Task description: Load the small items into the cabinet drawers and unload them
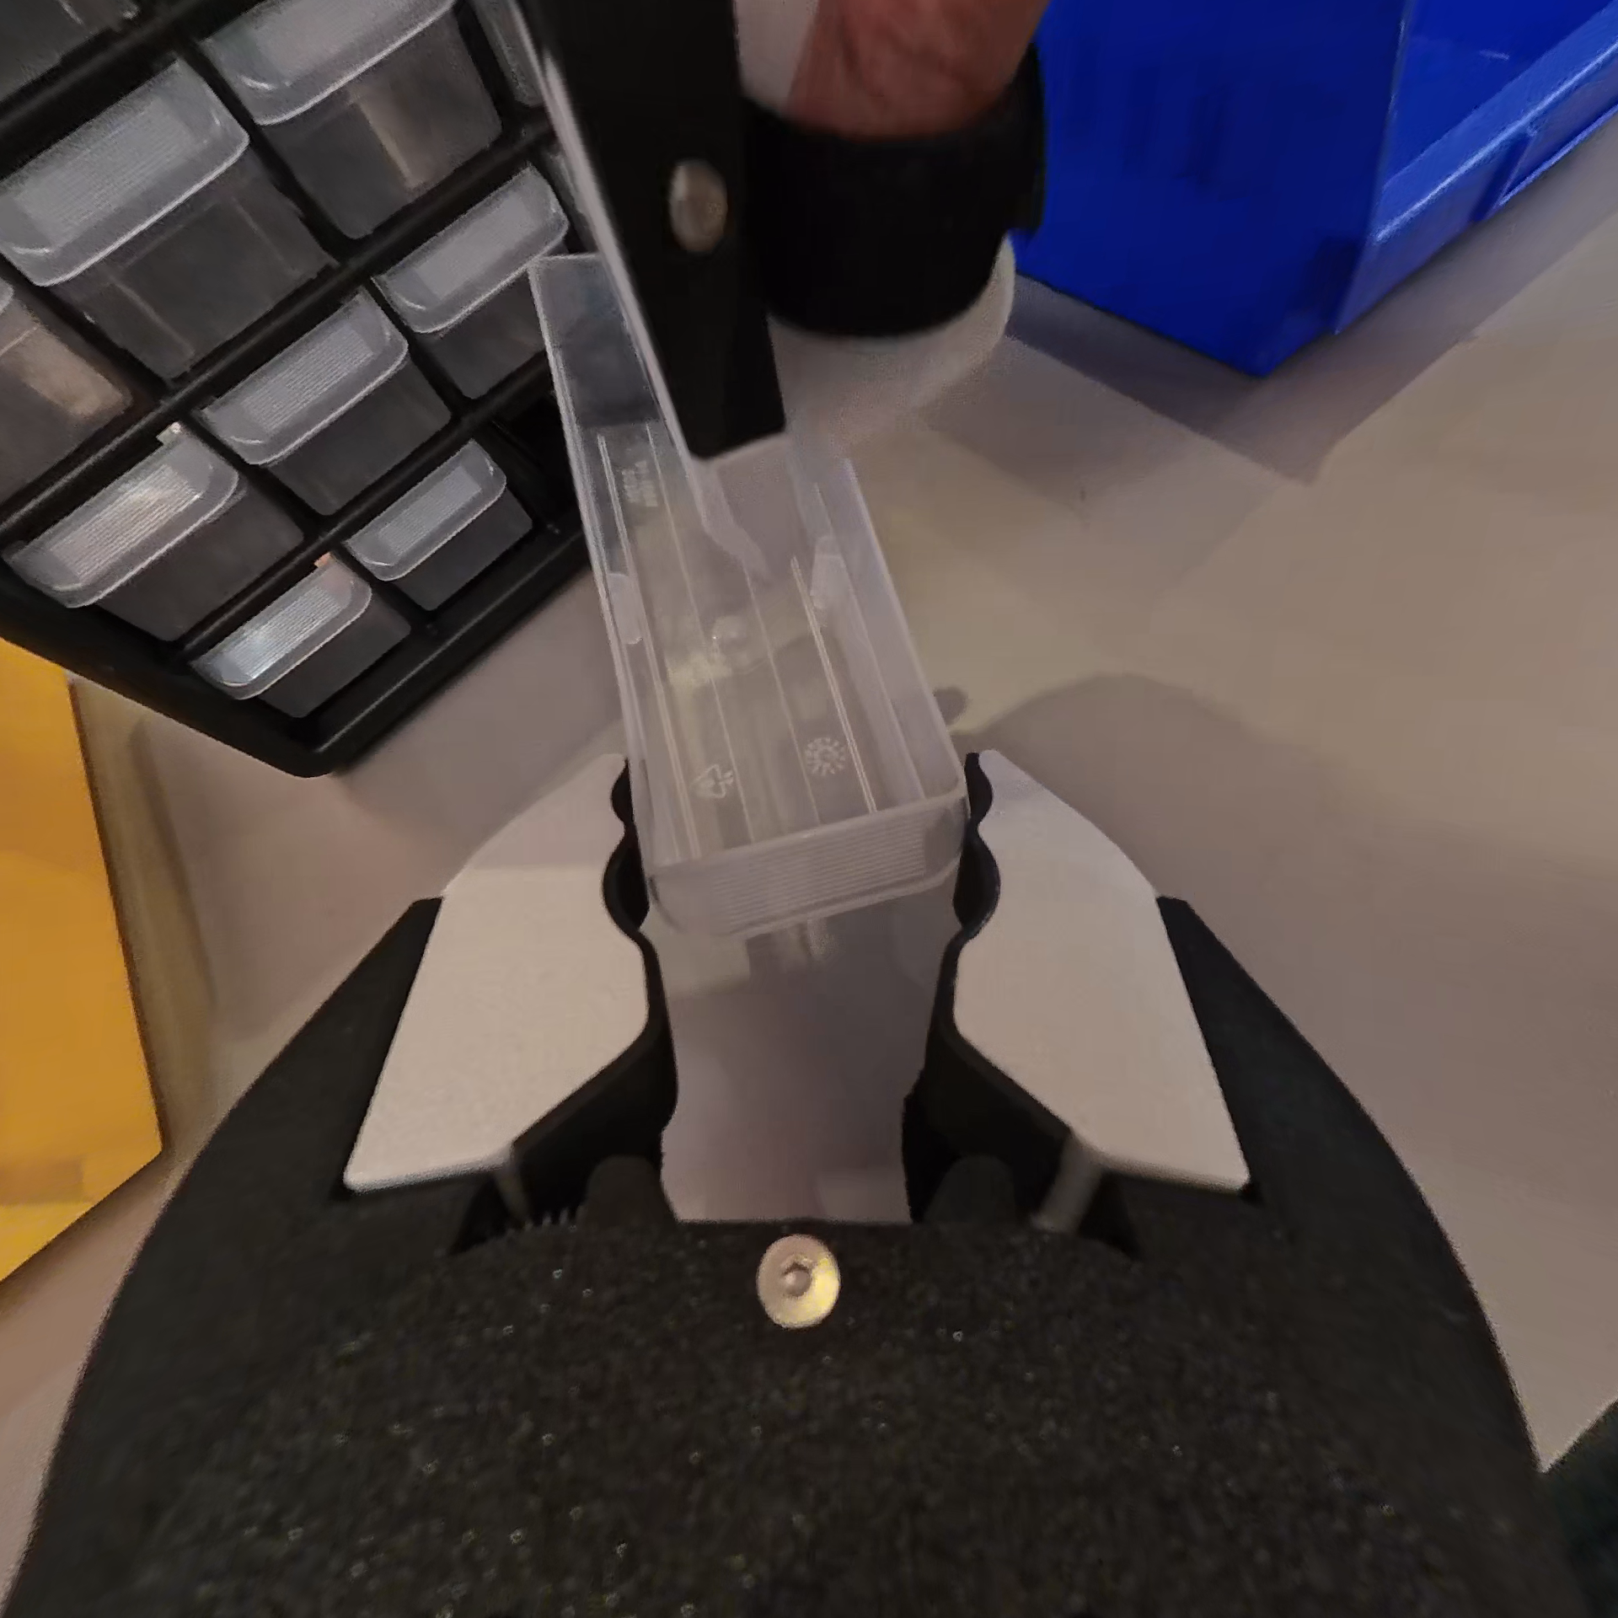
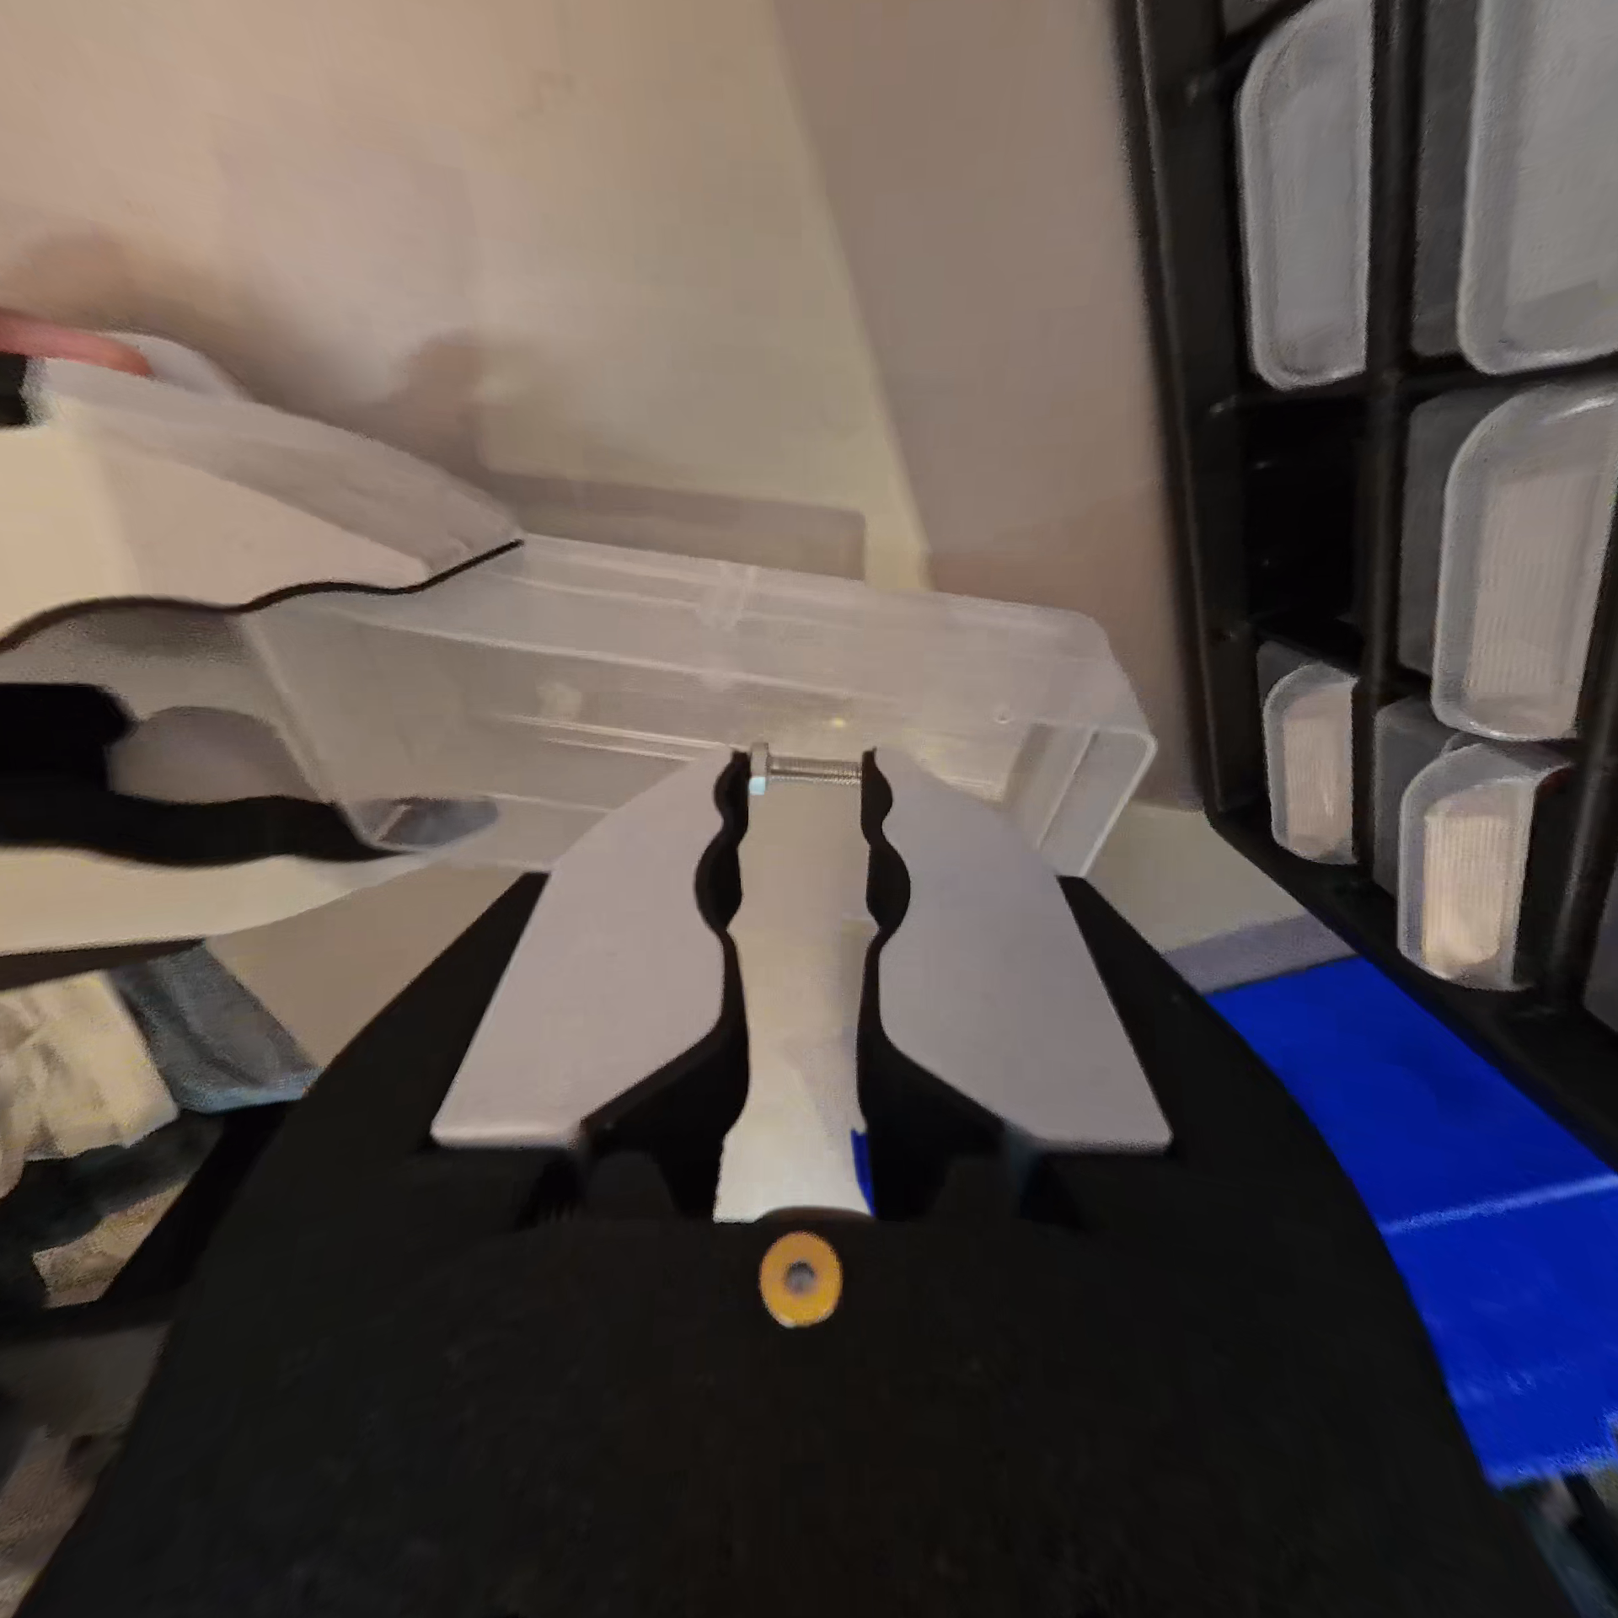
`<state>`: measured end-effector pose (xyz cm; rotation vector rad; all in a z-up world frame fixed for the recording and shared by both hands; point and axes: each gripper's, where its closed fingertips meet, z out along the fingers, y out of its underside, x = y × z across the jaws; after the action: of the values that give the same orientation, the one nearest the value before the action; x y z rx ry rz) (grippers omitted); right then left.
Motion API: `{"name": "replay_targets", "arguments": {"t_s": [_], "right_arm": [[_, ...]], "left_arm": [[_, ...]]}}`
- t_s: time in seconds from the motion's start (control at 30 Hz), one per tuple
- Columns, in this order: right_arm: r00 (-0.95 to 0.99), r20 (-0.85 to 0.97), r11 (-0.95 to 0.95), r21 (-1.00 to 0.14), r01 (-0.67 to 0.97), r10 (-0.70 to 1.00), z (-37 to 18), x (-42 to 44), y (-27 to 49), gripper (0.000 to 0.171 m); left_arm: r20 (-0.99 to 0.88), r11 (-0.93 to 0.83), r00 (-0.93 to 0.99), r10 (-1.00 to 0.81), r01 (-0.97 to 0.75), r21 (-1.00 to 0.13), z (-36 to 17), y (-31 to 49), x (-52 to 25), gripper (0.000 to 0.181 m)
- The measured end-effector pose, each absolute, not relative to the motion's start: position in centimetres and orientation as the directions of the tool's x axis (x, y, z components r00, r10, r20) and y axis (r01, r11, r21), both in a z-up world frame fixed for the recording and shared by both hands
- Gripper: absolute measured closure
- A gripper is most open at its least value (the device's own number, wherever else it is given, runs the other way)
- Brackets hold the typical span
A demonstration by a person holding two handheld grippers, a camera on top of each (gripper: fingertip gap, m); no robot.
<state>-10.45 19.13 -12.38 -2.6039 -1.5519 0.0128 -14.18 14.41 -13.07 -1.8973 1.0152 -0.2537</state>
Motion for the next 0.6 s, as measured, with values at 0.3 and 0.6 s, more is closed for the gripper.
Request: {"name": "replay_targets", "arguments": {"t_s": [0.3,0.6], "right_arm": [[0.480,0.045,-0.435,-0.357,0.827,0.876,-7.0,-8.2,19.0,0.147],[0.928,0.011,-0.875,-0.329,0.356,0.373,-11.3,15.0,19.0,0.147]], "left_arm": [[-0.189,-0.245,0.641,-0.744,-0.525,-0.815,-13.4,14.3,-14.0,0.112],[0.006,-0.406,0.713,-0.702,-0.392,-0.826,-13.9,14.7,-14.6,0.112]]}}
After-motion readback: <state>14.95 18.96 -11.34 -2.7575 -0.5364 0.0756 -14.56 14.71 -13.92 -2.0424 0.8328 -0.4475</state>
